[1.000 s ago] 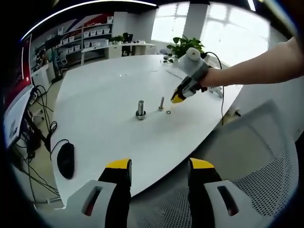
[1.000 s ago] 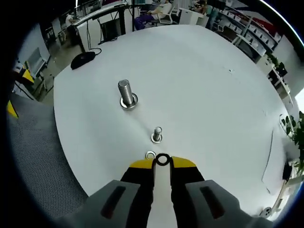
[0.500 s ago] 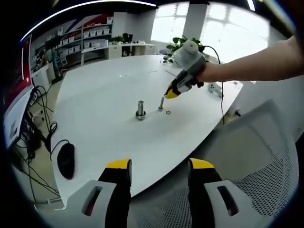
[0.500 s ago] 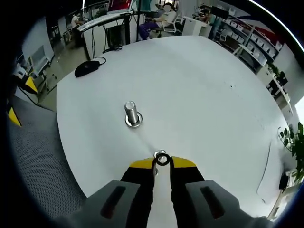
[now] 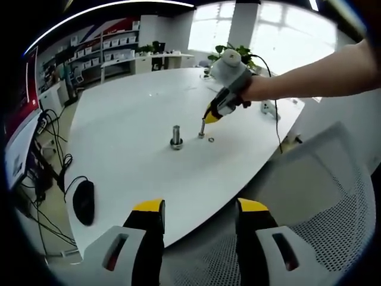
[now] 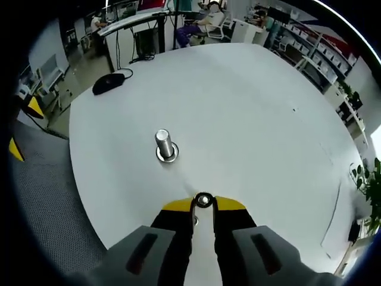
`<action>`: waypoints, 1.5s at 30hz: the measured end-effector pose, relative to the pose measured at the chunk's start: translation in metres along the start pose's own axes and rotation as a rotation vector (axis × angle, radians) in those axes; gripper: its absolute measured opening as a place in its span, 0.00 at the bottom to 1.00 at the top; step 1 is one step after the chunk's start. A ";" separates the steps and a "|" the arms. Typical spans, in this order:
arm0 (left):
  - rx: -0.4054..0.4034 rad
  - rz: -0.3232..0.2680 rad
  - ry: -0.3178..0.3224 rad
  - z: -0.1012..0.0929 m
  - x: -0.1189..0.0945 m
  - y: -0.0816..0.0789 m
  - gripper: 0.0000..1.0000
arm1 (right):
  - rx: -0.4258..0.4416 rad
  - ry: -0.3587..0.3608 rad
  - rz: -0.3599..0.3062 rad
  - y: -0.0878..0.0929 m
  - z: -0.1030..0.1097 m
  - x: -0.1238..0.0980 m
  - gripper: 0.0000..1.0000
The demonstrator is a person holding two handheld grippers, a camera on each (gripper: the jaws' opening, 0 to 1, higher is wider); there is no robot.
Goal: Place the washer onto the threaded stud by aligning its center hole with the stud, sliding it down to the base, and recovering from edge contact or off-axis alignment until the washer reaches the visible bottom stop.
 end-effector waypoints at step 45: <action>-0.012 0.031 0.006 0.000 0.002 0.005 0.45 | 0.034 -0.048 0.093 0.018 0.007 0.048 0.16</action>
Point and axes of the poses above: the point that each gripper's makers call its tool centre point, and the gripper's own axes: x roughly forward along the fingers, z roughly to its left, y roughly out of its underside, the point moved 4 cm from there along -x, roughly backward along the fingers, and after that the axes turned 10 degrees about -x, right-handed, at the moved point
